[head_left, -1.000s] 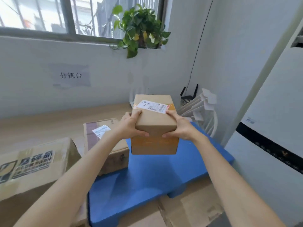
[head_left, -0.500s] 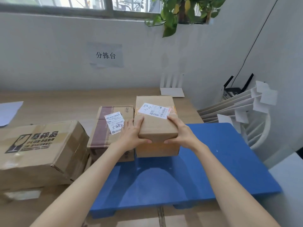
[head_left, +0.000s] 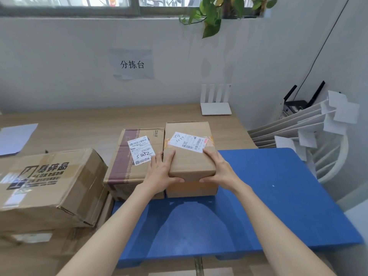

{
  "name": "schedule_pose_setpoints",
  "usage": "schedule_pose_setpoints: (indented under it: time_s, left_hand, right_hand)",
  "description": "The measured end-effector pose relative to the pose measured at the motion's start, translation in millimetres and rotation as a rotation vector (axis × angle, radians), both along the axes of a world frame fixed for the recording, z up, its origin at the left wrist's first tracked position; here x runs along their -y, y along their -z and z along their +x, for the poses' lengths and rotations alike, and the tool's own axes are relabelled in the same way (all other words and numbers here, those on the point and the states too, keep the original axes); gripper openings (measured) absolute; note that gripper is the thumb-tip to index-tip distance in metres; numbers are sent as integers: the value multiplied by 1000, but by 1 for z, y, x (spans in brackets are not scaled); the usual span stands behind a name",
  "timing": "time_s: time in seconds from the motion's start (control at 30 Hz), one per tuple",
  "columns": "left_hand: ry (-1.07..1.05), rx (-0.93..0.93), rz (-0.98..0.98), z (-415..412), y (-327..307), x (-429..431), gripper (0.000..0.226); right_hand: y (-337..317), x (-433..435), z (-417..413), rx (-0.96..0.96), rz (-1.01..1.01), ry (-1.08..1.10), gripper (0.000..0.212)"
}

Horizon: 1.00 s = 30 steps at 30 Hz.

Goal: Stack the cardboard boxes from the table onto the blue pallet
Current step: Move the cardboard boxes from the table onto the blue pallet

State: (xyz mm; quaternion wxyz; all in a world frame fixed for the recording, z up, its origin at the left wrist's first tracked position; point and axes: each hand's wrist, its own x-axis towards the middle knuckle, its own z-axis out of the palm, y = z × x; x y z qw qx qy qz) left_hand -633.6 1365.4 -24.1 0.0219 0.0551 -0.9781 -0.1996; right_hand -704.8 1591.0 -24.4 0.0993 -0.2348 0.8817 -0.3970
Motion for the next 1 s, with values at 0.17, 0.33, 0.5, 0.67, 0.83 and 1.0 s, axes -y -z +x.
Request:
schedule_pose_setpoints:
  time_s: [0.17, 0.33, 0.5, 0.67, 0.83, 1.0]
  left_hand:
    - [8, 6, -85, -3, 3, 0, 104]
    - [7, 23, -117, -4, 4, -2, 105]
    - [12, 59, -115, -4, 0, -2, 105]
    - [39, 167, -15, -5, -15, 4, 95]
    - [1, 169, 150, -4, -43, 8, 79]
    - [-46, 71, 193, 7, -81, 27, 72]
  right_hand:
    - [10, -1, -2, 5, -3, 12, 107]
    - [13, -3, -2, 21, 22, 21, 108]
    - [8, -3, 0, 28, 74, 12, 108]
    - [-7, -4, 0, 88, 178, 11, 109]
    - [-38, -2, 2, 7, 271, 16, 101]
    - [-64, 22, -2, -94, 208, -7, 76]
